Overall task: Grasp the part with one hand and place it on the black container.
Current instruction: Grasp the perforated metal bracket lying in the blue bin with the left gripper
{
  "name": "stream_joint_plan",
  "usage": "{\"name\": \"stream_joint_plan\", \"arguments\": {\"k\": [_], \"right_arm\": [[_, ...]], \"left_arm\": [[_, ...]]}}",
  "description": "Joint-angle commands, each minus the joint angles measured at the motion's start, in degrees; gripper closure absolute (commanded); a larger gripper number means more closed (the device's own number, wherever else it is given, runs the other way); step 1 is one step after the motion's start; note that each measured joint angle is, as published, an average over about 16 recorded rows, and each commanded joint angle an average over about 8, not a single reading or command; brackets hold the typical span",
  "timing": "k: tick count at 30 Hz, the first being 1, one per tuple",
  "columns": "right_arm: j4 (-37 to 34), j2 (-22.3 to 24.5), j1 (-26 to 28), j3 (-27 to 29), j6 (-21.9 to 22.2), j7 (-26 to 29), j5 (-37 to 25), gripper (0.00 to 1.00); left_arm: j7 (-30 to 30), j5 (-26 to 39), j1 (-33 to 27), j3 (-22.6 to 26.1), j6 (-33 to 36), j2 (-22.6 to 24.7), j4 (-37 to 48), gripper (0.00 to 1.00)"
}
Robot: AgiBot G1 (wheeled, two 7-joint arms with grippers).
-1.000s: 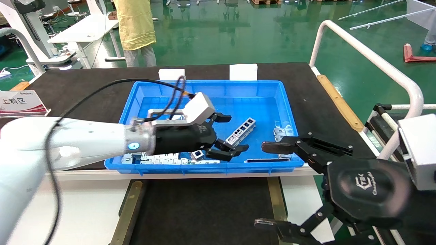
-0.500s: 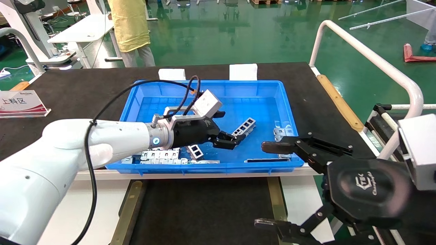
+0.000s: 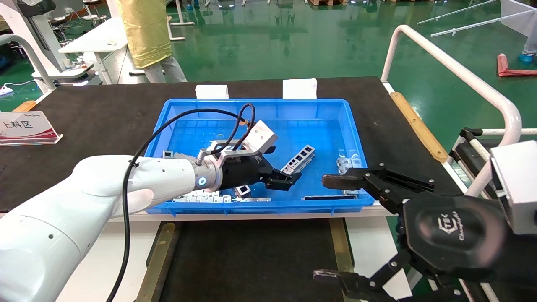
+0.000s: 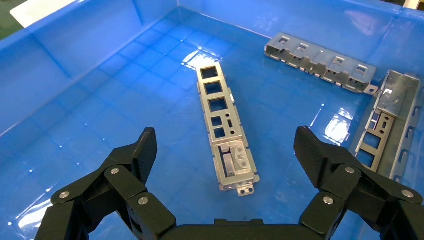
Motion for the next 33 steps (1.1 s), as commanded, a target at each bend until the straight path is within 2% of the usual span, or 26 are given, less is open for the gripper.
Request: {"name": "stream_joint_plan", "arguments": {"k": [1, 4, 5, 6, 18, 33], "right_arm": [[0.0, 0.0, 0.0, 0.0, 0.0, 0.0, 0.0, 0.55], [0.0, 0.0, 0.0, -0.01, 0.0, -0.01, 0.01, 0.93], [0.0, 0.01, 0.0, -0.01, 0.01, -0.01, 0.01, 0.99], [0.0, 0.01, 0.0, -0.01, 0.01, -0.01, 0.01, 1.0], [0.0, 0.02, 0.01, -0.04, 0.02, -0.02, 0.03, 1.0], [0.0, 0.03, 0.02, -0.07, 0.03, -0.04, 0.05, 1.0]], "left_arm": [[-0.82, -0.71, 0.15, 1.51, -0.9, -0.01, -0.61, 0.39], [-1.46, -1.95, 0.34, 3.47, -1.93, -0.03, -1.4, 0.77], [-1.63, -2.38, 0.39, 4.09, -2.26, -0.04, -1.63, 0.89], [-1.77, -2.81, 0.42, 4.69, -2.59, -0.05, -1.84, 1.0], [-2.6, -7.93, 0.65, 10.52, -5.57, -0.14, -2.62, 1.0], [-1.84, -13.32, 0.73, 15.35, -7.59, -0.22, -1.65, 1.0]]}}
